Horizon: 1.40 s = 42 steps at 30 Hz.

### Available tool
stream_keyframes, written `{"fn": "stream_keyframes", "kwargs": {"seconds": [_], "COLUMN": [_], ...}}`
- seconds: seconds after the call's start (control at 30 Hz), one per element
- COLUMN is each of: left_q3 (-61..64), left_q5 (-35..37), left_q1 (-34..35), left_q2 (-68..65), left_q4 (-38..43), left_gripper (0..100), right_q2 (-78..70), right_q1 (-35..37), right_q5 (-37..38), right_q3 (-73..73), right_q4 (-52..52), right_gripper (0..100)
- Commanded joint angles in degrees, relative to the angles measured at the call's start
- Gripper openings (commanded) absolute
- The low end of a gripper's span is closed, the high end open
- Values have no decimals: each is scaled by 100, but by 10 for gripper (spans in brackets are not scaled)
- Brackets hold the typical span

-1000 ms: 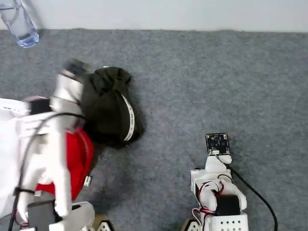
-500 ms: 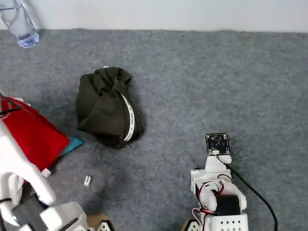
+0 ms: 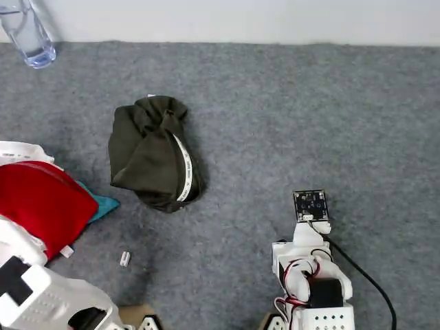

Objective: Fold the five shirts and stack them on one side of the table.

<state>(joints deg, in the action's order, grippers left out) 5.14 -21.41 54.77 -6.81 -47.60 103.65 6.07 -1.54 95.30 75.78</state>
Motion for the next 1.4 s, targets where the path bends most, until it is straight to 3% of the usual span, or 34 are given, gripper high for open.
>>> {"fn": "stream_keyframes", "kwargs": {"seconds": [0.0, 0.1, 0.27, 0.47, 0.57, 0.77, 1.0, 1.23, 1.37], "left_q3": [-558, -910, -1358, -1429, -1367, -602, 567, 1279, 1543], "left_q5": [132, 413, 941, 967, 958, 914, 712, 712, 712], "left_q1": [35, 35, -88, -598, -695, -686, -668, -651, -651], "left_q2": [624, 1046, 1785, 2602, 2875, 3218, 3604, 4079, 4352], "left_q4": [-774, -1521, -2567, -3930, -4343, -4360, -3886, -3815, -3815], "left_gripper": [319, 319, 319, 319, 319, 288, 161, 160, 159], "right_q2": [22, 22, 22, -22, -22, -31, -382, -2905, -4233], "right_q1": [-48, -48, -48, -295, -470, -382, 277, 840, 1341], "right_q5": [-9, 149, 1477, 1741, 2479, 3420, 3596, 3481, 2796], "right_q3": [-343, -510, -809, -1468, -2075, -2822, -3024, -4589, -5574], "right_q4": [22, 13, -31, -92, -31, -127, 22, 585, 901], "right_gripper": [318, 319, 318, 317, 295, 17, 18, 15, 15]}}
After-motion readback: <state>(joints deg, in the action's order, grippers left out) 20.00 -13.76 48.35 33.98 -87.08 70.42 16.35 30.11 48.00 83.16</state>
